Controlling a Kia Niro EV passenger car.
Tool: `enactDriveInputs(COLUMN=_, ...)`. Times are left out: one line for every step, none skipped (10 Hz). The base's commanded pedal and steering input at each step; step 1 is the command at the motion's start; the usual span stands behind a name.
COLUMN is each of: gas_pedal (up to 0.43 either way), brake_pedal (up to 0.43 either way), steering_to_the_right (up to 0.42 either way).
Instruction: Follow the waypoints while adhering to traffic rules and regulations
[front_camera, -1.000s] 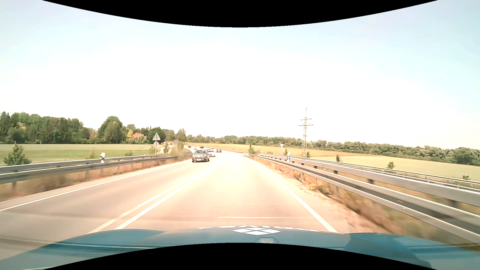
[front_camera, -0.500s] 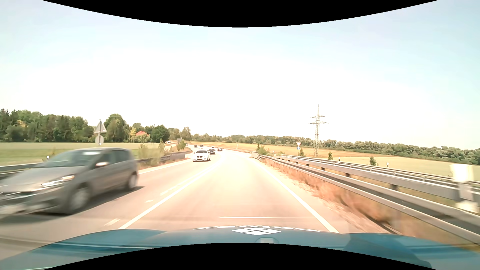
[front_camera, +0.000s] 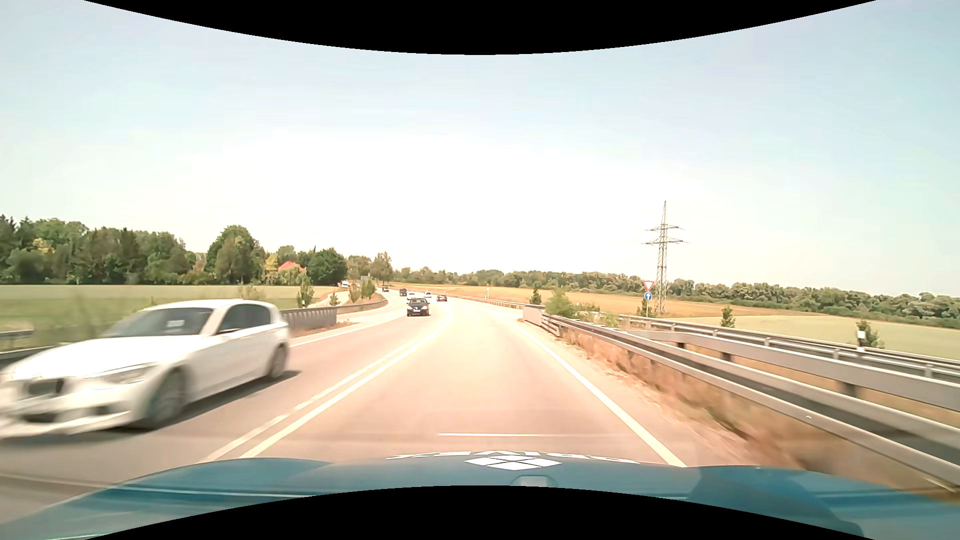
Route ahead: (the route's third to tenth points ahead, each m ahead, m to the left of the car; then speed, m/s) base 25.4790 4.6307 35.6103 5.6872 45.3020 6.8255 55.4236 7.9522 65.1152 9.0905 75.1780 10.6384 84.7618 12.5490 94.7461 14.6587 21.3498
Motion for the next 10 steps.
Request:
enactDriveInputs(gas_pedal=0.079, brake_pedal=0.000, steering_to_the_right=-0.018)
enactDriveInputs(gas_pedal=0.079, brake_pedal=0.000, steering_to_the_right=-0.018)
enactDriveInputs(gas_pedal=0.079, brake_pedal=0.000, steering_to_the_right=-0.018)
enactDriveInputs(gas_pedal=0.079, brake_pedal=0.000, steering_to_the_right=-0.018)
enactDriveInputs(gas_pedal=0.079, brake_pedal=0.000, steering_to_the_right=-0.018)
enactDriveInputs(gas_pedal=0.079, brake_pedal=0.000, steering_to_the_right=-0.017)
enactDriveInputs(gas_pedal=0.059, brake_pedal=0.000, steering_to_the_right=-0.016)
enactDriveInputs(gas_pedal=0.059, brake_pedal=0.000, steering_to_the_right=-0.016)
enactDriveInputs(gas_pedal=0.059, brake_pedal=0.000, steering_to_the_right=-0.015)
enactDriveInputs(gas_pedal=0.059, brake_pedal=0.000, steering_to_the_right=-0.016)
